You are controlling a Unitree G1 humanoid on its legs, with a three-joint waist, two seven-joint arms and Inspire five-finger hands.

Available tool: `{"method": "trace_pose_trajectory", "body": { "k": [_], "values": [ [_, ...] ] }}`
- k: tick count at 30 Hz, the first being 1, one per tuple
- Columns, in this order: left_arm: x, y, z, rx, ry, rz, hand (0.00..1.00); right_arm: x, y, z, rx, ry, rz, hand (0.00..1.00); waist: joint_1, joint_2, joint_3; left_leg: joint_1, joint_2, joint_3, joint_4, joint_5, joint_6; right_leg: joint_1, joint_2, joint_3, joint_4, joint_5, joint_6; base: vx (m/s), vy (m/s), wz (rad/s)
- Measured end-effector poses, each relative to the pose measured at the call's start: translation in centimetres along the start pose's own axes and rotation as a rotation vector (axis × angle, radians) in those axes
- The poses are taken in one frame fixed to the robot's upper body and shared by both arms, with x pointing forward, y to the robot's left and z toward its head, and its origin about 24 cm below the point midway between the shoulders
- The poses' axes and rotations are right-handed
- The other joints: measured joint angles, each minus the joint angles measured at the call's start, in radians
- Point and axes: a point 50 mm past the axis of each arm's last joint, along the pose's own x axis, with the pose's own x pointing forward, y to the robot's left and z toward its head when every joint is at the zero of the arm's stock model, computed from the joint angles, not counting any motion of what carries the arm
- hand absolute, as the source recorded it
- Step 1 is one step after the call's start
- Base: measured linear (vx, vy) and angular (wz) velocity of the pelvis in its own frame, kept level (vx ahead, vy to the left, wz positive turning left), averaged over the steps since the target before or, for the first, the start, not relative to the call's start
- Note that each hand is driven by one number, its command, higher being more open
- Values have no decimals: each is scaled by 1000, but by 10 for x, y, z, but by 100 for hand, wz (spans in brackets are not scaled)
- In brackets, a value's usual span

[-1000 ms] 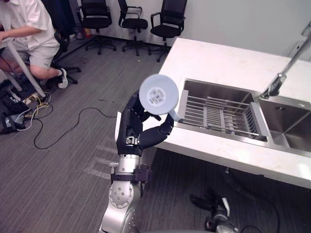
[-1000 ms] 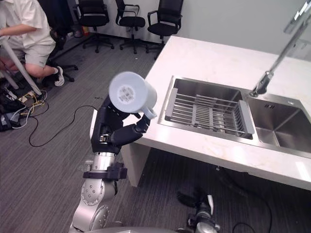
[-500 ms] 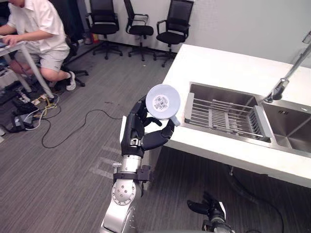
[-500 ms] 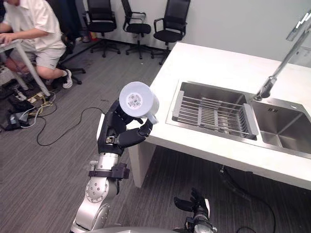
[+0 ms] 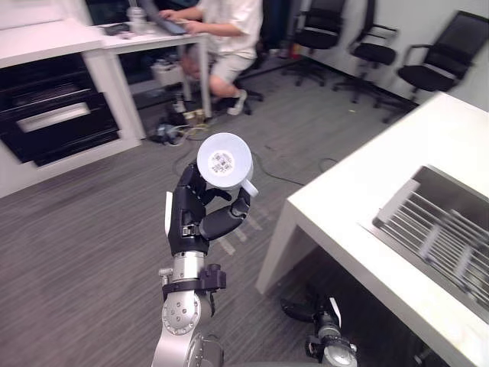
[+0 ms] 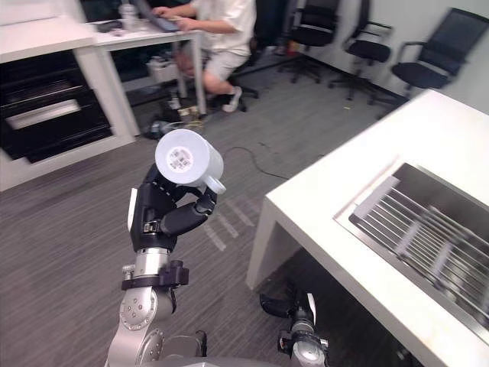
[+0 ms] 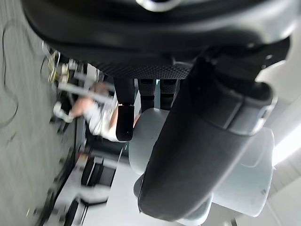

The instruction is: Walk over to the sink, pick up the cup, carry it to the dishwasher, place the cup inside the dishwasher, then close the dishwasher door

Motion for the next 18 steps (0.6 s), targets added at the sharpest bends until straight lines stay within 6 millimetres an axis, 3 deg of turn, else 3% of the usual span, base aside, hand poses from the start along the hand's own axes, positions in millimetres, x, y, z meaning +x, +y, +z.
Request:
{"method": "trace_pose_trajectory", "body": {
  "k": [1, 3, 4, 5, 7, 9, 10, 11, 12, 14, 16, 18],
  "values": [
    [-1, -1, -1, 0, 5, -7, 30, 1, -2, 0, -10, -1, -4, 90, -7, 7, 4, 2, 15, 32, 4, 4, -6, 11, 0, -24, -6, 0, 0, -37, 3, 78],
    [-3, -1, -3, 9, 15, -19, 30, 4, -3, -1, -43, 13, -4, 90, -5, 1, 5, 20, -26, 39, -64, 34, -13, 13, -6, -6, -36, -23, -18, -23, 51, 44],
    [-3, 1, -5, 21, 24, -28, 30, 6, -1, 0, -52, 14, 2, 90, -10, -10, 6, 25, -48, 54, -94, 49, -4, 0, -11, 45, -51, -23, -27, 37, 53, 20],
    [-4, 2, -10, 28, 43, -27, 30, 7, -2, 0, -64, 15, 3, 90, -11, 0, 12, 22, -50, 70, -86, 53, 7, 1, -13, 48, -48, -20, -31, 42, 49, 14],
    [-6, 5, -14, 49, 67, -32, 30, 9, 2, 0, -85, 23, 20, 90, -11, -7, 14, 19, -67, 86, -53, 15, 15, 0, -40, 59, -40, -29, -41, 101, 113, -10],
    [-6, 4, -16, 52, 76, -37, 30, 10, 4, 3, -118, 11, 35, 90, -28, -12, 18, 22, -91, 89, -35, -23, 27, -17, -73, 67, 45, -36, -50, 193, 168, 2],
    [-6, 3, -16, 49, 79, -43, 30, 12, 5, 6, -129, 3, 42, 90, -49, -4, 20, 24, -95, 78, -23, -39, 35, -84, -91, 89, 200, -17, -23, 206, 160, 28],
    [-6, 0, -17, 51, 83, -69, 30, 13, 7, 7, -134, 7, 49, 90, -59, -10, 23, 46, -102, 61, -27, -44, 41, -145, -104, 129, 361, 23, -24, 219, 147, 41],
    [-7, -1, -18, 54, 88, -85, 30, 13, 7, 6, -139, 10, 52, 90, -66, -12, 27, 65, -106, 47, -36, -47, 44, -171, -102, 161, 431, 46, -31, 294, 132, 67],
    [-9, -4, -22, 58, 111, -110, 30, 13, 9, 5, -157, 12, 69, 90, -90, -2, 34, 141, -128, -11, -84, -54, 43, -224, -42, 262, 512, -40, -51, 281, 62, 72],
    [-8, -8, -21, 52, 106, -124, 30, 12, 13, 7, -174, -2, 86, 90, -90, -1, 35, 174, -137, -41, -109, -57, 38, -273, -3, 302, 490, -73, -53, 203, -11, 64],
    [-6, -17, -20, 36, 92, -163, 30, 11, 17, 12, -186, -29, 104, 90, -98, 2, 33, 184, -152, -104, -120, -62, 27, -343, 69, 385, 403, -81, -48, 244, -86, 104]
  ]
}}
